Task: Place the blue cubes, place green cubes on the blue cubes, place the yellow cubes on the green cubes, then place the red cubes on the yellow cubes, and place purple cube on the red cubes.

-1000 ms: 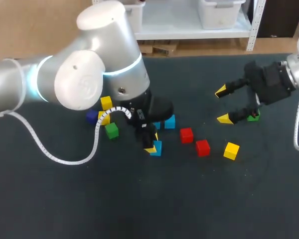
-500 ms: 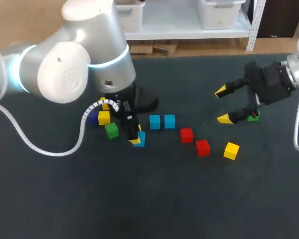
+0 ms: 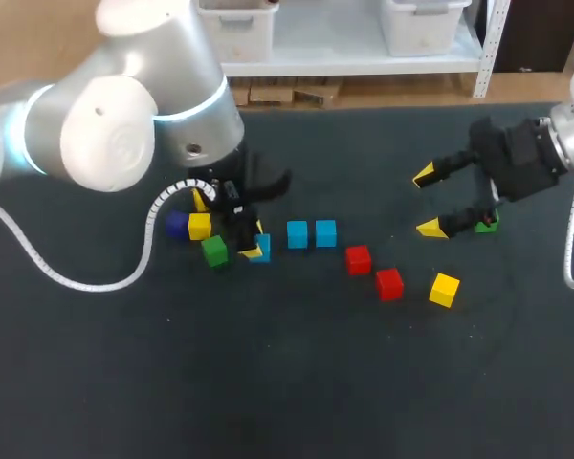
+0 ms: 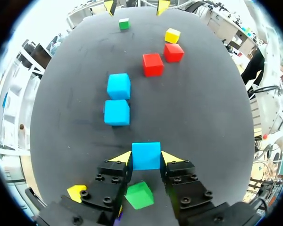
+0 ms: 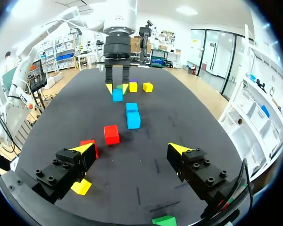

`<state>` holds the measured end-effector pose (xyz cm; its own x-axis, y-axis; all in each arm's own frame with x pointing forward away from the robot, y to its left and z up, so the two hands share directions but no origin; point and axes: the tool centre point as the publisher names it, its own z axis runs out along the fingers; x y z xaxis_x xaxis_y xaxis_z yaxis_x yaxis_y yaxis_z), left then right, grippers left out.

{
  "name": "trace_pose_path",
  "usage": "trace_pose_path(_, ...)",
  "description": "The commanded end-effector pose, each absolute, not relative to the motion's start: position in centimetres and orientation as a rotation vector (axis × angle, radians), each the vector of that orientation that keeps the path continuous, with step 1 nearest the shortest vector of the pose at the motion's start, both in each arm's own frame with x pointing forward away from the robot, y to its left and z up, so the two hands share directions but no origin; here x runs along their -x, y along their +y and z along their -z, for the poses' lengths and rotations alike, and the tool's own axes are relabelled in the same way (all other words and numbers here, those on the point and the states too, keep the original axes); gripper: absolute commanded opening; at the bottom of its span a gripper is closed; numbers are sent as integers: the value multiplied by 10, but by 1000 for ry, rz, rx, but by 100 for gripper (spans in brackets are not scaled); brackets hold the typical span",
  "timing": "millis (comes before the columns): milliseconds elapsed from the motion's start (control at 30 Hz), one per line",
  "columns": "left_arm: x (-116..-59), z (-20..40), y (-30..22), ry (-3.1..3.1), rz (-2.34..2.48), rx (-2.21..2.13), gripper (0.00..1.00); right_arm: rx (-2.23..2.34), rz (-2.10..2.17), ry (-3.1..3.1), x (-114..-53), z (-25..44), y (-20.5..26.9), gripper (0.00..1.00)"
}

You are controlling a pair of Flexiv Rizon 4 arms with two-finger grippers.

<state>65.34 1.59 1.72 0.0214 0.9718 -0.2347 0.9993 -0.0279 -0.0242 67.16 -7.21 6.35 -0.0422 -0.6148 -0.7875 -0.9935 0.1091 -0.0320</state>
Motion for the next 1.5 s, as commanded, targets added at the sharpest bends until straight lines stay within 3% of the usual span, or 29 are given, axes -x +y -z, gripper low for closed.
trace_pose_path(33,-666,-15,8,2083,286,-2154,0,1577,-737,1730,-672,-63,-72,100)
trace_pose_path(1500,-695,-3,5,2073,319,-2158,0,1577,-737,1730,-672,-63,-72,100)
